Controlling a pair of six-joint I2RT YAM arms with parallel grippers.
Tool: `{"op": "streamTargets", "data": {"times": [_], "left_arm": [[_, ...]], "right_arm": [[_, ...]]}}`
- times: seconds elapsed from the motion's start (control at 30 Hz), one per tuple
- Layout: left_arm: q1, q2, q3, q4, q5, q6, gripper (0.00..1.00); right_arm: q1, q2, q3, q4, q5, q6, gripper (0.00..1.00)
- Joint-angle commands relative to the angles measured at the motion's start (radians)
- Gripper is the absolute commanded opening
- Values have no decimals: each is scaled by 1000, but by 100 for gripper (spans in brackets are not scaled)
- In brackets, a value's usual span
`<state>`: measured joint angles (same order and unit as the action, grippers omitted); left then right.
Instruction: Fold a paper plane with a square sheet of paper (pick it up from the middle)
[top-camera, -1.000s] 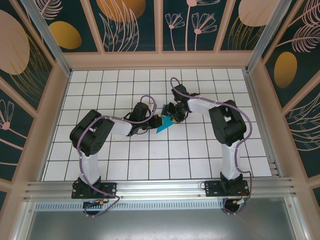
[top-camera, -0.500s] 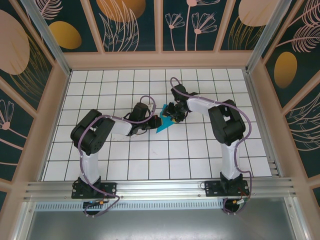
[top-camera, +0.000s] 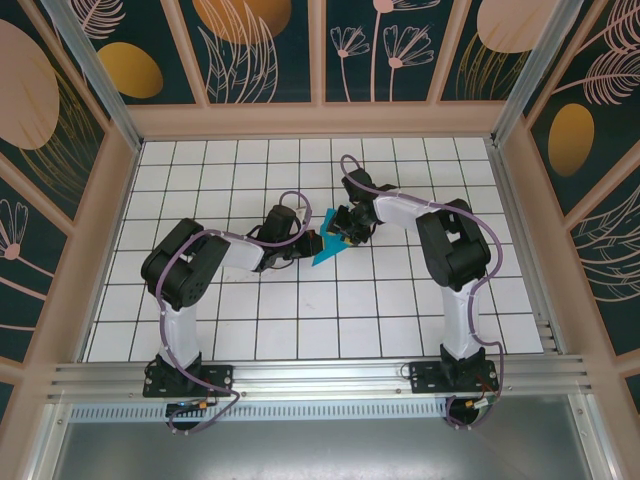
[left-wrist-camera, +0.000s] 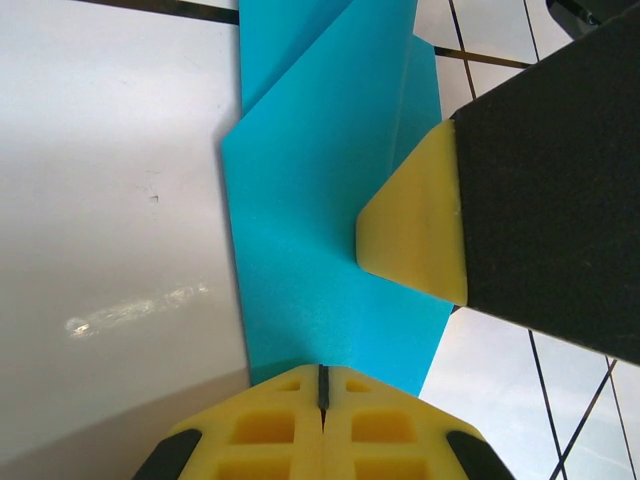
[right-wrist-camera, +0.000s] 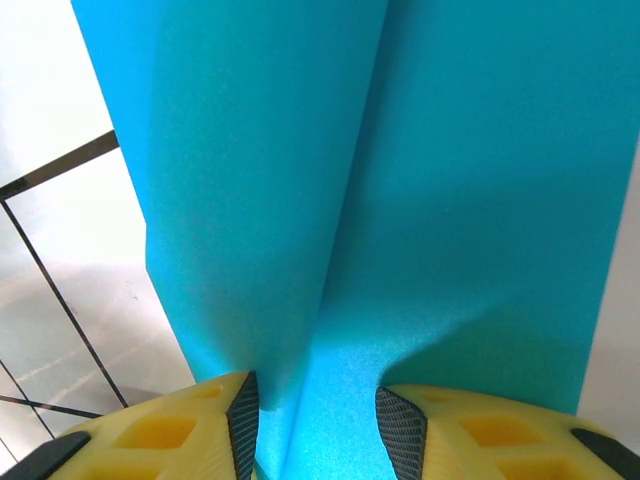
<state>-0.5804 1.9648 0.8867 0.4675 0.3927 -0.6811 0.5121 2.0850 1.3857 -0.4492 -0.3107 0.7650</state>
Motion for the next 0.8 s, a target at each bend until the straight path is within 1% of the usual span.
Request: {"op": "streamTargets", "data": {"times": [0.0, 0.3, 0.47, 0.77], "left_arm": [[10, 17, 9, 2, 6, 22, 6], [14, 16, 12, 3, 11, 23, 7], [14, 18, 15, 5, 18, 21, 8], [16, 7, 17, 47, 49, 2, 11]], "right_arm": [[-17, 184, -96, -84, 202, 3, 43], [-16, 191, -101, -88, 206, 12, 40], [-18, 193, -102, -92, 210, 18, 40], [-18, 192, -108, -92, 213, 20, 38]]}}
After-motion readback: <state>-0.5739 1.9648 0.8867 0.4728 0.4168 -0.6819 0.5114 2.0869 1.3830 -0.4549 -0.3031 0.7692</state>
